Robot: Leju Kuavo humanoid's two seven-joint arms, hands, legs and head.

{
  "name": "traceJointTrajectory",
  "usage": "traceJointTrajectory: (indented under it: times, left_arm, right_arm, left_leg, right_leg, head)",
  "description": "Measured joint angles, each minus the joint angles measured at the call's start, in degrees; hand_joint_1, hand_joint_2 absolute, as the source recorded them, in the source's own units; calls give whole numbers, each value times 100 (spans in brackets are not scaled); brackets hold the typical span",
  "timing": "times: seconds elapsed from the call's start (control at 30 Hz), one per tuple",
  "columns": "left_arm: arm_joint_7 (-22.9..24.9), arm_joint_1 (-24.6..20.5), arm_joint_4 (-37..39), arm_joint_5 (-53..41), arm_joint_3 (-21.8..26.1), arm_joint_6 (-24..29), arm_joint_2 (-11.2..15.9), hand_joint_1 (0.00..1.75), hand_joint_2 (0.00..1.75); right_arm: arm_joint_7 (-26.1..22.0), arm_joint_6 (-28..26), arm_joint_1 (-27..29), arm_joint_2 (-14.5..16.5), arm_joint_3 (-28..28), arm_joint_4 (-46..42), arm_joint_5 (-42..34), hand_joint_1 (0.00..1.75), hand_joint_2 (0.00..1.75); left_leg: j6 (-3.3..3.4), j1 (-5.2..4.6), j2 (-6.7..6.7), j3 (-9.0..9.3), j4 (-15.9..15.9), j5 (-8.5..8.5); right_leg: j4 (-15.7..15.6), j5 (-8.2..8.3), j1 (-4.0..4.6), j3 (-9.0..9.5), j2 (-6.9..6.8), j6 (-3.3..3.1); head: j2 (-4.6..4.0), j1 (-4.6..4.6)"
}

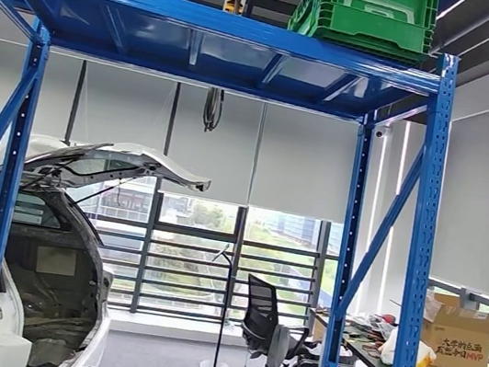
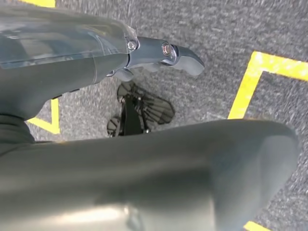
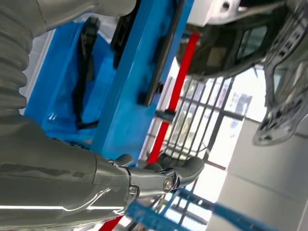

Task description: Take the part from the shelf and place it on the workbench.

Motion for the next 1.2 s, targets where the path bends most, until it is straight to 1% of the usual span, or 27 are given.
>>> traceJointTrajectory:
  times: [0.13,0.3,0.47,0.63,0.77,0.8,0.87,0.9,0.93,0.97,1.0,1.03,1.07,1.1,1.13,1.17,1.2]
  left_arm:
    - [-1,-2,0,-4,93,-123,-51,0,0]
    - [31,-6,0,-48,150,-175,-109,0,0]
    - [103,-10,1,-154,205,-207,-181,0,0]
    - [121,-12,2,-259,218,-241,-211,0,0]
    - [115,-15,2,-308,228,-250,-215,0,0]
    - [113,-18,2,-321,233,-252,-216,0,0]
    - [107,-24,2,-341,245,-258,-227,0,0]
    - [103,-27,2,-345,251,-260,-234,0,0]
    - [99,-29,2,-349,255,-264,-242,0,0]
    - [97,-28,2,-352,257,-268,-245,0,0]
    - [96,-25,2,-357,260,-277,-247,0,0]
    - [95,-17,2,-364,260,-288,-249,0,0]
    - [93,-7,2,-375,261,-297,-250,0,0]
    - [91,3,2,-385,263,-303,-250,0,0]
    - [88,11,2,-395,265,-307,-250,0,0]
    - [83,16,2,-403,267,-310,-250,0,0]
    - [75,12,3,-409,270,-312,-247,0,0]
  right_arm:
    - [14,-42,-33,-37,470,-94,3,0,175]
    - [33,-84,-96,-174,931,-157,-28,0,175]
    - [60,-195,-116,-296,1220,-192,-85,0,175]
    - [60,-280,-114,-376,1386,-226,-117,0,175]
    - [60,-316,-113,-419,1442,-253,-134,0,175]
    - [60,-324,-110,-427,1448,-270,-138,0,175]
    - [59,-335,-100,-451,1462,-316,-146,0,175]
    - [59,-340,-101,-469,1470,-341,-151,0,175]
    - [57,-344,-103,-489,1477,-361,-155,0,175]
    - [56,-348,-98,-507,1483,-374,-158,0,175]
    - [56,-351,-85,-523,1487,-380,-162,0,175]
    - [56,-354,-58,-536,1489,-381,-166,0,175]
    - [56,-356,-27,-548,1490,-383,-170,0,175]
    - [56,-358,-2,-558,1492,-388,-175,0,175]
    - [56,-360,13,-567,1492,-398,-179,0,175]
    - [56,-362,24,-577,1492,-410,-184,0,175]
    - [56,-365,33,-586,1494,-418,-189,0,175]
  left_leg:
    - [0,0,0,0,0,0]
    - [0,0,0,-1,0,-1]
    - [1,-5,0,-1,4,-1]
    - [5,-28,-2,-1,8,-3]
    - [25,-59,-2,-6,5,-10]
    - [43,-62,-2,-6,-5,-11]
    - [89,-36,0,43,-62,-6]
    - [109,-16,3,85,-95,-2]
    - [122,3,6,127,-124,-3]
    - [128,11,10,154,-140,-12]
    - [126,18,12,175,-143,-31]
    - [116,23,13,199,-142,-57]
    - [97,31,13,237,-142,-90]
    - [73,43,12,289,-141,-131]
    - [45,57,11,359,-140,-180]
    - [8,72,10,435,-144,-242]
    - [-33,86,9,503,-149,-297]
  right_leg:
    - [0,0,0,-1,0,0]
    - [0,-1,0,-3,0,0]
    - [-3,1,-3,-3,0,2]
    - [-5,2,-22,-3,-1,5]
    - [-3,11,-53,-3,0,39]
    - [12,25,-57,-4,1,59]
    - [101,33,-52,-25,-7,101]
    - [226,-11,-53,-88,-23,125]
    - [452,-106,-62,-214,-40,145]
    - [777,-231,-83,-408,-60,172]
    - [1150,-358,-110,-649,-69,199]
    - [1468,-435,-142,-874,-74,230]
    - [1631,-416,-174,-1029,-79,261]
    - [1589,-288,-205,-1083,-87,294]
    - [1339,-56,-238,-1031,-98,333]
    - [984,200,-270,-914,-117,375]
    - [663,363,-270,-818,-143,399]
  head:
    - [0,0]
    - [0,0]
    - [0,0]
    - [0,0]
    - [0,0]
    - [0,0]
    - [0,-1]
    - [0,-2]
    - [0,-2]
    - [0,-3]
    - [0,-2]
    - [0,-2]
    - [0,-2]
    - [0,-2]
    - [0,-2]
    - [0,-2]
    - [0,-1]
